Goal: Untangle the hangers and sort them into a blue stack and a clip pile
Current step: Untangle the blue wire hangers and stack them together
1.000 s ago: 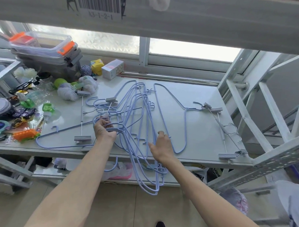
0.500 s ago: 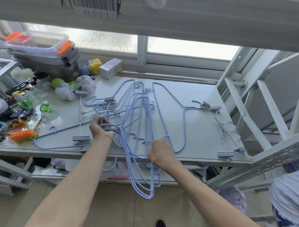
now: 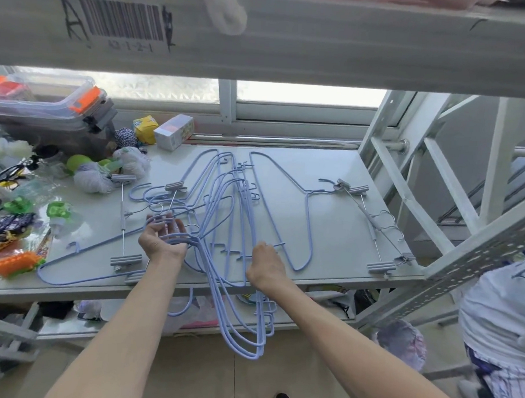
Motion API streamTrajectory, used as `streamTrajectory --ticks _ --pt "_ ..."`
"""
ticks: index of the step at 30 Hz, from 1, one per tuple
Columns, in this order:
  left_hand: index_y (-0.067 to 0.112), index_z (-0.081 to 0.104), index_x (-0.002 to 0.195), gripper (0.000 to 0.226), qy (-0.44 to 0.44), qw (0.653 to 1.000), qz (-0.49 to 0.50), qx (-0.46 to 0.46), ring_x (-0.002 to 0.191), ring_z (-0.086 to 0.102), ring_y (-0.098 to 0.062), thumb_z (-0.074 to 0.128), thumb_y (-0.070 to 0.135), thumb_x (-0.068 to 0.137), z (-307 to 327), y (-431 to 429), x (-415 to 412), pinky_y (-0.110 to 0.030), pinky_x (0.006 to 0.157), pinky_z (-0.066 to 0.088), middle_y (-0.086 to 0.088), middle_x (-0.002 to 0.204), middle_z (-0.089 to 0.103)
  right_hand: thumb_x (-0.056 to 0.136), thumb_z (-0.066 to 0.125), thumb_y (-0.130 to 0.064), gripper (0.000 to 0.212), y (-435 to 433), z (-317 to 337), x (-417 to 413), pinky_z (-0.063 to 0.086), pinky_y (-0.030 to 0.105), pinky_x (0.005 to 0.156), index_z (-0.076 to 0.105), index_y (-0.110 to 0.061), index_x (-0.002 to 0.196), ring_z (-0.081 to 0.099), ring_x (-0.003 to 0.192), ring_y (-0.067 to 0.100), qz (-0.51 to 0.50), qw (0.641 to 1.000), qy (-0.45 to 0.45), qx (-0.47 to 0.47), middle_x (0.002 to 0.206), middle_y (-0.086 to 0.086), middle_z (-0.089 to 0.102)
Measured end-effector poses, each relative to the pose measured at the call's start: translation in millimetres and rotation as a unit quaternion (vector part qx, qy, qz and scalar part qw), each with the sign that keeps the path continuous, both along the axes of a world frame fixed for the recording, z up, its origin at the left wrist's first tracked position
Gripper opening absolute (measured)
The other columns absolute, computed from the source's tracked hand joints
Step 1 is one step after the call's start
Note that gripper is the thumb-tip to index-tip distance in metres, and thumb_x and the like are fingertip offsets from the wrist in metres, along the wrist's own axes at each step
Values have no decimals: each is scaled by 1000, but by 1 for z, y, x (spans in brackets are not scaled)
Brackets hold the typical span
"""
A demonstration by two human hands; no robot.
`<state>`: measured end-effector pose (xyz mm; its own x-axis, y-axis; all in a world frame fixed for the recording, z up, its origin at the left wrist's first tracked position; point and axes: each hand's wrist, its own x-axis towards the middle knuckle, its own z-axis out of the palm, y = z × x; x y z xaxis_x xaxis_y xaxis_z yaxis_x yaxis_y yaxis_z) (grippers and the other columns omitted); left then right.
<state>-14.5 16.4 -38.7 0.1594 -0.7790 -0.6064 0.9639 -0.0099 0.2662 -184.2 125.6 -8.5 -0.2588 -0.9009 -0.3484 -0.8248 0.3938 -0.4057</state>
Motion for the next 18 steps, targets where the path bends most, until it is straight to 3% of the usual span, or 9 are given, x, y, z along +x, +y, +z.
streamTrajectory --ticks 2,6,9,13,18 --pt "25 62 80 39 0 1000 -5 -11 87 67 -16 45 -3 58 3 1 0 -30 74 52 5 83 65 87 58 -7 40 0 1 1 45 37 92 44 4 123 52 118 37 -5 1000 -11 -4 126 21 51" --pt "19 61 72 17 -18 999 -16 -25 86 66 -17 54 5 78 6 -1 2 -28 80 54 7 74 67 87 56 -5 30 2 4 2 46 35 85 48 4 115 54 114 38 -11 1000 -25 -14 120 21 55" --pt "12 61 74 8 -14 999 -10 -35 77 66 -16 62 5 77 7 -3 4 -23 73 56 1 80 64 87 53 -2 22 5 6 3 41 33 74 49 2 108 57 109 39 -11 999 -27 -34 115 21 57" --pt "13 58 77 19 -9 999 -2 -47 70 64 -14 64 -4 80 1 -7 4 -19 74 57 -1 77 63 87 50 1 27 9 5 5 33 30 69 49 4 114 56 101 37 -10 997 -37 -69 111 20 56" --pt "18 56 89 36 -20 996 -6 -84 61 66 -9 51 -17 86 -5 -14 7 -15 66 56 2 68 66 86 47 6 22 3 1 6 34 29 65 50 3 108 50 81 30 -8 994 -68 -90 105 22 57"
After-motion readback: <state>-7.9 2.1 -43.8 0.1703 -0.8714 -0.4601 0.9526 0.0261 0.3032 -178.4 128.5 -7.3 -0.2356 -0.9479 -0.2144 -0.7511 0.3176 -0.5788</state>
